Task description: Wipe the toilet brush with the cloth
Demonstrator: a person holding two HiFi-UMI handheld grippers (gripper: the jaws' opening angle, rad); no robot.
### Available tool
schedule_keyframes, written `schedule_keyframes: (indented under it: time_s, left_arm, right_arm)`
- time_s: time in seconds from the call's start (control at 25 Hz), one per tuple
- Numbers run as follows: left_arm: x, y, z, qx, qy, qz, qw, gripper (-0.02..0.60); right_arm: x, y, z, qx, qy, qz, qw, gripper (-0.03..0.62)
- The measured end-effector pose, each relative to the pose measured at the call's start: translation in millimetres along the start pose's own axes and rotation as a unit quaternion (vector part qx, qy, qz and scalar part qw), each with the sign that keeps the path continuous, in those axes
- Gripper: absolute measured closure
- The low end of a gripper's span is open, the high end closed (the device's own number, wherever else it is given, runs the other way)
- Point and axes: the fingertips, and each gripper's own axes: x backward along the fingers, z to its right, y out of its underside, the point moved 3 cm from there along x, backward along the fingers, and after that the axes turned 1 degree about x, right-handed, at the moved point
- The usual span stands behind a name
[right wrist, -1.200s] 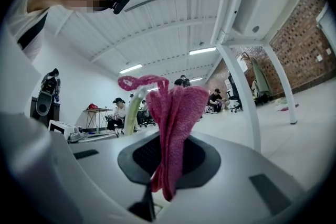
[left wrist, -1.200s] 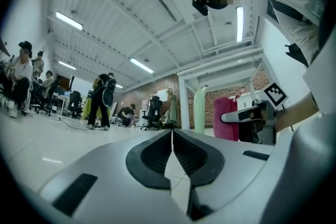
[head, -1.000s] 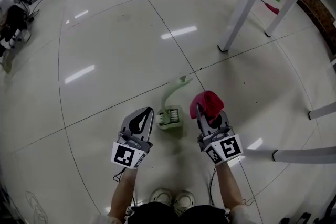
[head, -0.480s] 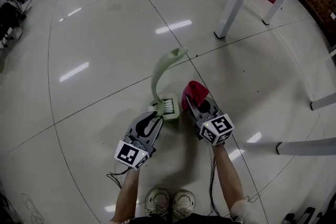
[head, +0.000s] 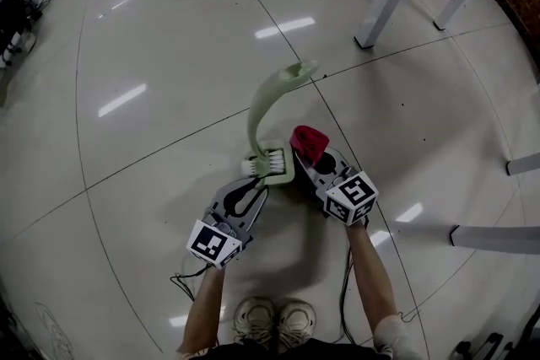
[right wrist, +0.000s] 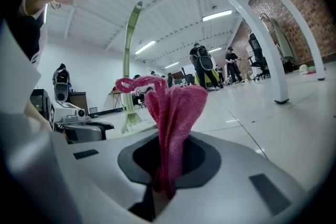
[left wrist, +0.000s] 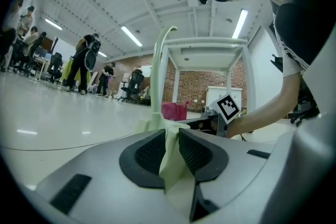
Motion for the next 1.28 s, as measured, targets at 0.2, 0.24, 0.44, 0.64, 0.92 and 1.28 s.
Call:
schedule_keyframes:
  time_s: [0.2, 0.24, 0.44, 0.64, 0.92, 1.28]
  left_arm:
    - [-5, 3, 4, -0.003, 0.004, -0.005, 1.0, 0.512]
    - [-6, 2, 4, -0.002, 0.006, -0.002, 1.0, 0.512]
    - [-6, 2, 4, 0.001, 0.009, 0.0, 1.0, 0.512]
    - [-6, 2, 4, 0.002, 0.01, 0.001, 0.9999, 0.512]
    - [-4, 2, 4, 0.011, 0.019, 0.005, 0.9998, 0.511]
    - [-11, 8, 0, -0.024, 0.058, -0.033, 0.9975, 0.488]
  right_arm:
    - [8, 5, -8, -0.004, -0.005, -0.003, 1.0, 0.563]
    - [11, 6, -10, -0.004, -0.005, -0.005, 1.0, 0.563]
    - [29, 16, -26, -0.006, 0.003, -0.01, 1.0, 0.563]
    - [45, 29, -44, -0.015, 0.019, -0.011, 1.0, 0.563]
    - [52, 38, -59, -0.032, 0.021, -0.01, 0.999, 0.563]
    - [53, 39, -55, -0.034, 0.028, -0.013, 0.999, 0.563]
